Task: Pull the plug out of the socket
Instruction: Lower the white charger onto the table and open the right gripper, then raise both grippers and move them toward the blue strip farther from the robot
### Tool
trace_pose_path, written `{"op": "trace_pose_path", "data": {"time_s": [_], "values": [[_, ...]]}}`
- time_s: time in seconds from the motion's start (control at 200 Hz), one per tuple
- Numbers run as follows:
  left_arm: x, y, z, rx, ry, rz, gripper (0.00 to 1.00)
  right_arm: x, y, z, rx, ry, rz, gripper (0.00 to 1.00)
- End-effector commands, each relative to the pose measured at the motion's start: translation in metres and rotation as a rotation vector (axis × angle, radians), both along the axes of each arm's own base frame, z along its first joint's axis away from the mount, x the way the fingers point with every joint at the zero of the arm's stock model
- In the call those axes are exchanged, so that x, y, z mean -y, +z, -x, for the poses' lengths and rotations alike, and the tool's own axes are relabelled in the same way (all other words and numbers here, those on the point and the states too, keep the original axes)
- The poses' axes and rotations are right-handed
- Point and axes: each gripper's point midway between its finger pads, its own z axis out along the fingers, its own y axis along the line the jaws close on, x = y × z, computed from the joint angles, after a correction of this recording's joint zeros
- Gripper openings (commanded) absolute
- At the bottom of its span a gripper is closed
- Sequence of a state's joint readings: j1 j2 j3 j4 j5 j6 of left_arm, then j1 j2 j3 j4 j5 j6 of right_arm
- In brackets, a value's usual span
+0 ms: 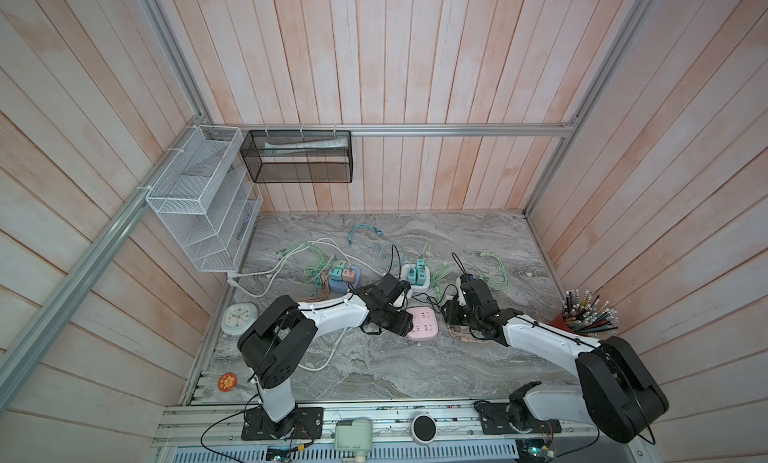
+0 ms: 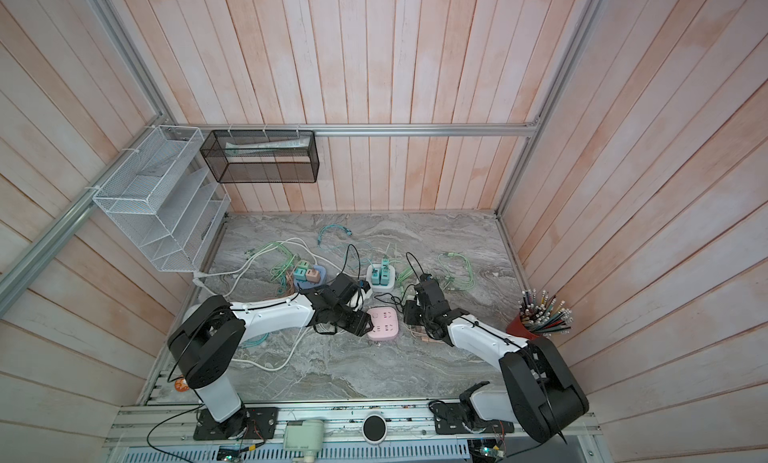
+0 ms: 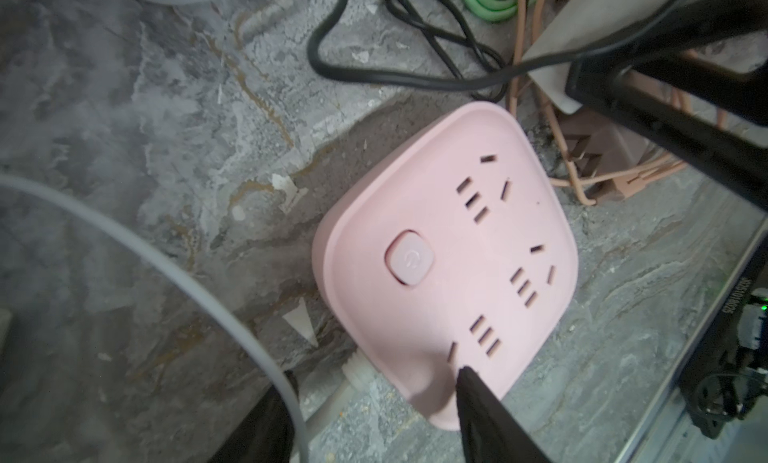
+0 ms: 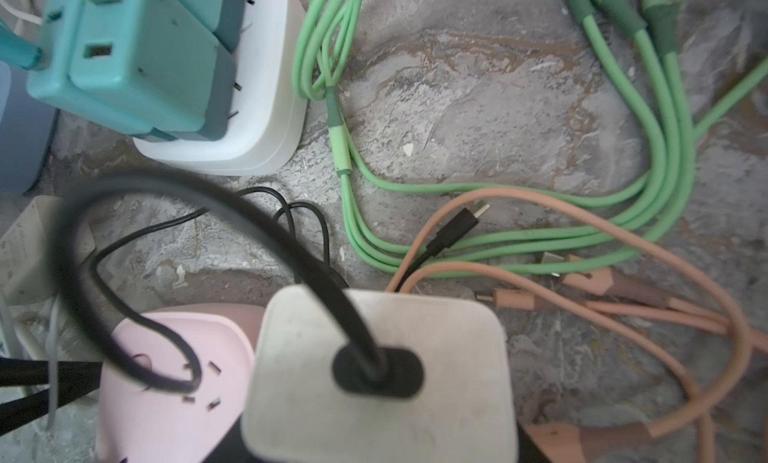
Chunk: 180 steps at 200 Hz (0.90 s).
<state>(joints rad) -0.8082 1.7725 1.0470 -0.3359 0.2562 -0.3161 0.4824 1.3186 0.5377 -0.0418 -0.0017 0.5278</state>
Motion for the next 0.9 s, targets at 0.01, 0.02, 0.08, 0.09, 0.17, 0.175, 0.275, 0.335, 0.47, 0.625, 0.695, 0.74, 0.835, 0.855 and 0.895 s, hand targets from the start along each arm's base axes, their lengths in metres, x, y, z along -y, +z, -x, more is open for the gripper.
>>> {"op": "trace_pose_path", "data": {"time_s": [0.01, 0.02, 0.08, 0.09, 0.17, 0.175, 0.275, 0.335, 0.47, 0.625, 0.695, 0.74, 0.835, 0.855, 0.895], "values": [[0.006, 0.025, -0.009, 0.061, -0.006, 0.026, 0.65, 0.000, 0.013, -0.004, 0.004, -0.025, -0.027, 0.48], [0.006, 0.026, -0.009, 0.064, -0.006, 0.028, 0.66, 0.000, 0.013, -0.004, 0.004, -0.028, -0.027, 0.49], [0.007, 0.032, -0.011, 0.076, -0.003, 0.039, 0.67, 0.002, 0.014, -0.002, -0.001, -0.039, -0.027, 0.52], [0.007, 0.033, -0.011, 0.077, -0.001, 0.039, 0.67, 0.002, 0.014, -0.002, -0.002, -0.041, -0.028, 0.53], [0.006, 0.041, -0.015, 0.098, 0.009, 0.041, 0.68, 0.005, 0.018, -0.001, 0.003, -0.056, -0.035, 0.59], [0.006, 0.041, -0.015, 0.099, 0.010, 0.042, 0.68, 0.005, 0.017, -0.001, 0.003, -0.057, -0.035, 0.60], [0.003, 0.048, -0.016, 0.117, 0.020, 0.041, 0.69, 0.006, 0.026, -0.003, 0.021, -0.075, -0.045, 0.71], [0.001, 0.051, -0.017, 0.126, 0.028, 0.042, 0.70, 0.006, 0.032, -0.006, 0.030, -0.080, -0.045, 0.72], [-0.004, 0.061, -0.020, 0.148, 0.044, 0.055, 0.71, 0.007, 0.045, -0.010, 0.050, -0.086, -0.045, 0.74], [-0.011, 0.070, -0.026, 0.174, 0.070, 0.062, 0.71, 0.003, 0.060, -0.017, 0.100, -0.081, -0.063, 0.74], [-0.016, 0.075, -0.030, 0.193, 0.093, 0.059, 0.72, 0.000, 0.068, -0.020, 0.125, -0.067, -0.078, 0.74], [-0.020, 0.078, -0.034, 0.207, 0.109, 0.056, 0.73, -0.003, 0.073, -0.023, 0.143, -0.056, -0.091, 0.74], [-0.032, 0.083, -0.041, 0.226, 0.159, 0.064, 0.77, -0.014, 0.084, -0.026, 0.191, -0.007, -0.105, 0.73], [-0.034, 0.084, -0.042, 0.228, 0.170, 0.067, 0.77, -0.017, 0.087, -0.027, 0.203, 0.007, -0.107, 0.73], [-0.040, 0.087, -0.045, 0.235, 0.190, 0.079, 0.80, -0.024, 0.092, -0.028, 0.226, 0.036, -0.109, 0.72]]}}
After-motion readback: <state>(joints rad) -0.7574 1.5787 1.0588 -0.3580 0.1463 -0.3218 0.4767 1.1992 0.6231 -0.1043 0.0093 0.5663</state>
